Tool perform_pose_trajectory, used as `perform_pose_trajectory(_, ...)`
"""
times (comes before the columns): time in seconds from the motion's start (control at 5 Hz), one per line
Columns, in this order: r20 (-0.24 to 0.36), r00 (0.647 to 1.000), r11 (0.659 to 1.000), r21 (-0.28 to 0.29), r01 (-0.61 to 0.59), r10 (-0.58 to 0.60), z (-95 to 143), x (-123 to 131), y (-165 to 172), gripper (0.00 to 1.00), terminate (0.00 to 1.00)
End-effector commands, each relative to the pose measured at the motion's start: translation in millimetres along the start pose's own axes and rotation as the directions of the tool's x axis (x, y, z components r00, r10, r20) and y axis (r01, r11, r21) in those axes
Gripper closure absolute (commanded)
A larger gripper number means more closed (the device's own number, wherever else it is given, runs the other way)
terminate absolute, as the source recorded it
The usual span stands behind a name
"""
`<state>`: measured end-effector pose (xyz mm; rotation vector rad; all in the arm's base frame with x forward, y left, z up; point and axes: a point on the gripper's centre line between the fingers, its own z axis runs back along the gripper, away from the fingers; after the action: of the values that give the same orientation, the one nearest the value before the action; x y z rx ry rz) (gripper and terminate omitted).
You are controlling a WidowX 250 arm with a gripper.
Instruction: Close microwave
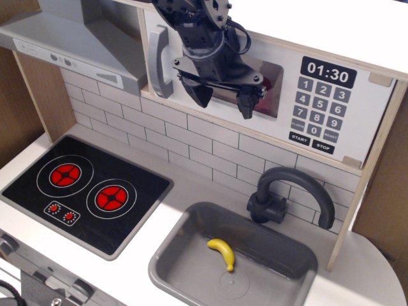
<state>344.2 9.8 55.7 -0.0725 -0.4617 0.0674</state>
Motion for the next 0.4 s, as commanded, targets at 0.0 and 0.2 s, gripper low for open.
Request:
perform_pose_trajectory(0.0,0.065,0.998,1.000,0.007,0.003,-0.003,18.9,14.9,4.4,0.00,0.00)
perform_pose_trajectory(0.2,-0.046,0.999,1.000,-0.016,-0.019,0.018,37.5,-14.5,-1.0,0.00,0.00)
